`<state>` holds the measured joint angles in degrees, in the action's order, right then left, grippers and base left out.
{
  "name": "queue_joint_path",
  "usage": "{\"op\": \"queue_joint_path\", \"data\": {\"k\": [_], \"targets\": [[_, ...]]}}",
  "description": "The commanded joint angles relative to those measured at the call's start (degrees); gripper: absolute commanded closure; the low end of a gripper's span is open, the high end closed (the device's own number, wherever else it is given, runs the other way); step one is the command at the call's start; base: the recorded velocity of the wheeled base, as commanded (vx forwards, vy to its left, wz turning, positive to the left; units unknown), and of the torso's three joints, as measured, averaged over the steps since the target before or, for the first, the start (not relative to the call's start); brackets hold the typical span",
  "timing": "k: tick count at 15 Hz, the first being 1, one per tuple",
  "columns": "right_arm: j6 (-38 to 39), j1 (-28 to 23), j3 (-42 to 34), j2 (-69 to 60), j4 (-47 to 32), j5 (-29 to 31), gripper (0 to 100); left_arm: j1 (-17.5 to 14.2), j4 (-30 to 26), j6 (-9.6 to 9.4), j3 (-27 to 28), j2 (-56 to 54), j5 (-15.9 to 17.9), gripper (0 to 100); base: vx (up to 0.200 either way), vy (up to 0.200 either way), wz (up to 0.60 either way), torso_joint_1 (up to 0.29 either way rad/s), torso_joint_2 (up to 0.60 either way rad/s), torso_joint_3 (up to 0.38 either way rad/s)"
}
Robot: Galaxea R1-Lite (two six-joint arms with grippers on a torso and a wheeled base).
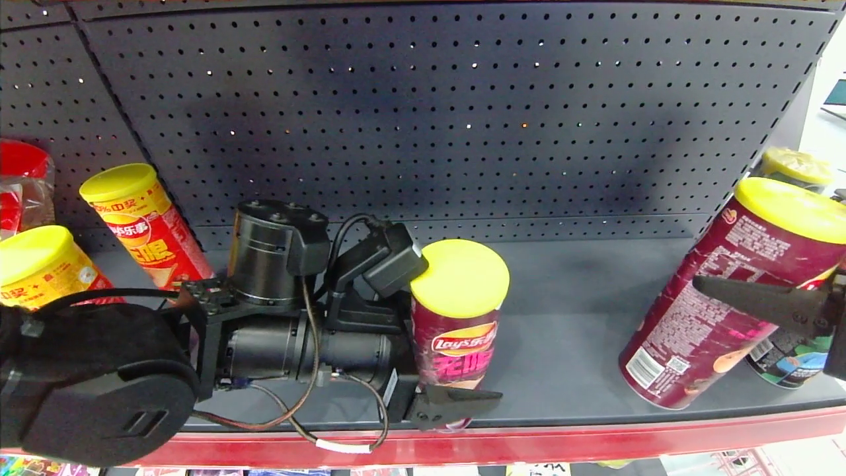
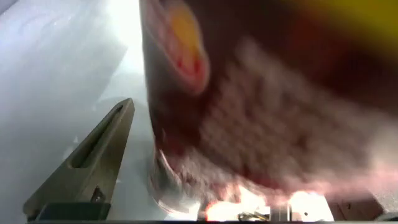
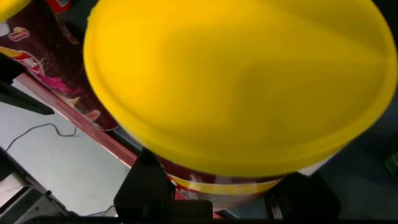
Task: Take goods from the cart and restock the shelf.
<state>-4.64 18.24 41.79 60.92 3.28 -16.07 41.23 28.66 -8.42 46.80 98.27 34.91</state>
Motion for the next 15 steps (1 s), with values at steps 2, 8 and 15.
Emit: {"op": "queue_joint_path", "data": {"k": [2,8,15], "targets": [[-0.01,3.21,2.42,2.45,0.15,-0.02,100,-0.27,0.26,0.07,-1.8,-3.17,-0.28,0,0.0,0.0,0.0,0.0,0.0,0.0],[-0.1,10.24,6.9,12.21,3.75,-0.37,100,-1.15,0.17,3.68,-7.95,-11.17,-3.71,0,0.0,0.0,0.0,0.0,0.0,0.0],[-1.95,12.7,11.74,31.37,20.63,0.16,100,-6.51,0.17,7.63,-15.95,-21.19,-11.01,0,0.0,0.0,0.0,0.0,0.0,0.0]]}}
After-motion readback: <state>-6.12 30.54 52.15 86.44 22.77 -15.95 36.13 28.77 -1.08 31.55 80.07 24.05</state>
